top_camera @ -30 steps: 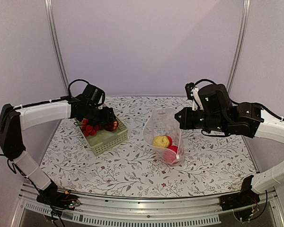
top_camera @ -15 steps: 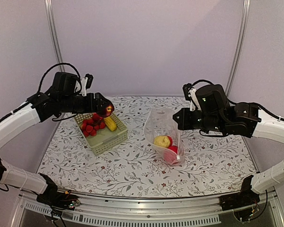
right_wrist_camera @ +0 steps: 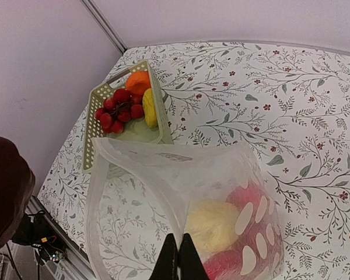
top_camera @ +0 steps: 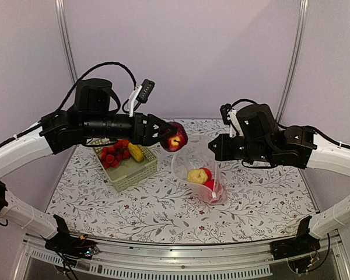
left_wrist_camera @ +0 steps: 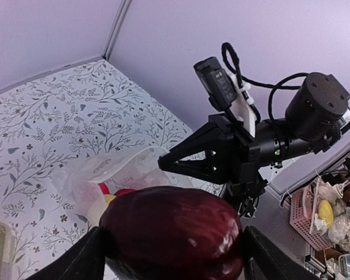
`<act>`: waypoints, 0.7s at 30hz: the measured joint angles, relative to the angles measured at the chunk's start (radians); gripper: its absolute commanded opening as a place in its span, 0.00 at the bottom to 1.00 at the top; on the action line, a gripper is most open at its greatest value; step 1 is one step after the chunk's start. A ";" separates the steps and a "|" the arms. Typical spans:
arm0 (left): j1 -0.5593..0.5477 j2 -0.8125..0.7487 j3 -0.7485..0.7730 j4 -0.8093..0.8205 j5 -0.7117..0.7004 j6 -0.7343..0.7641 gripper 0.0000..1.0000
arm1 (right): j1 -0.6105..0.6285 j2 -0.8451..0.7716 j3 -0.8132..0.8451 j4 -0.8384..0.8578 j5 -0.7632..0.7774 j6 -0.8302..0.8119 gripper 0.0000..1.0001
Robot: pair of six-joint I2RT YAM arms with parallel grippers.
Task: Place the food in the zip-top bag and seal the zipper
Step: Place the fake fruit in the zipper food storage bag.
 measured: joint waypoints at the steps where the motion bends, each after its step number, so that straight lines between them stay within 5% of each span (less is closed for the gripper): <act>1: -0.012 0.015 0.008 0.014 0.006 0.000 0.78 | 0.000 0.000 0.000 0.002 -0.003 0.000 0.00; 10: -0.074 0.215 0.087 0.014 -0.016 0.009 0.78 | 0.000 -0.001 0.000 0.004 -0.007 0.000 0.00; 21: -0.143 0.382 0.282 -0.142 -0.250 0.075 0.90 | 0.000 -0.011 -0.001 0.004 -0.007 0.001 0.00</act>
